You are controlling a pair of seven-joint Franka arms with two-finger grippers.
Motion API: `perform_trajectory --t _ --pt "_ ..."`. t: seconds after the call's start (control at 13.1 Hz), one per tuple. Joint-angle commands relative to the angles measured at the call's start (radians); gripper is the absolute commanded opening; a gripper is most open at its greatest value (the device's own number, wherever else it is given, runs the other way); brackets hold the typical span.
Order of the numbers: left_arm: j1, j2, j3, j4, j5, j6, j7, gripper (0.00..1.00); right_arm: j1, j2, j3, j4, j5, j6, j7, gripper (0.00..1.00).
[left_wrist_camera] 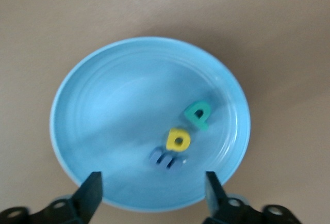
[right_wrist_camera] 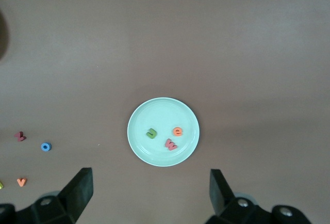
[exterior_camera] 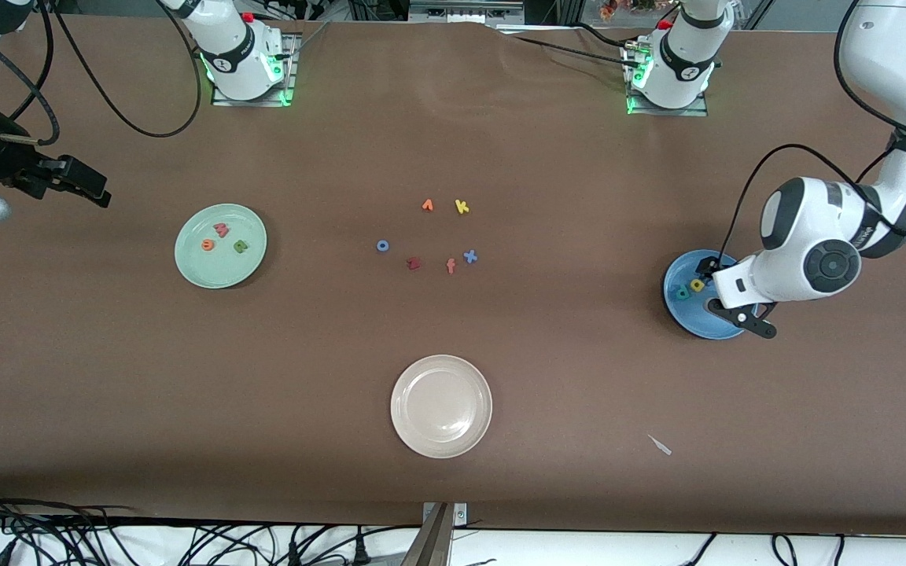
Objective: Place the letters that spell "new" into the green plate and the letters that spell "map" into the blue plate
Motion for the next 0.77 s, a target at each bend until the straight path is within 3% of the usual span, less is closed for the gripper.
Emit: perform_trajectory --t 0.0,0.31,0.54,0.69 --pt "0.002 -0.024 -0.005 0.127 -0.006 -0.188 0.010 1.00 -0.012 -0.019 0.010 -0.012 0.018 -0.007 -0.015 1.00" --pt "-0.002 -0.027 -0.009 0.293 -0.020 -0.404 -0.068 1.00 -0.012 -0.019 0.008 -0.012 0.018 -0.008 -0.015 1.00" --pt "-0.014 -0.036 -0.014 0.370 -0.023 -0.499 -0.116 1.00 -0.012 -0.017 0.008 -0.012 0.018 -0.007 -0.015 1.00" --pt "-0.024 -0.092 0.003 0.375 -0.067 -0.515 -0.172 1.00 -0.012 -0.017 0.008 -0.012 0.018 -0.007 -0.015 1.00"
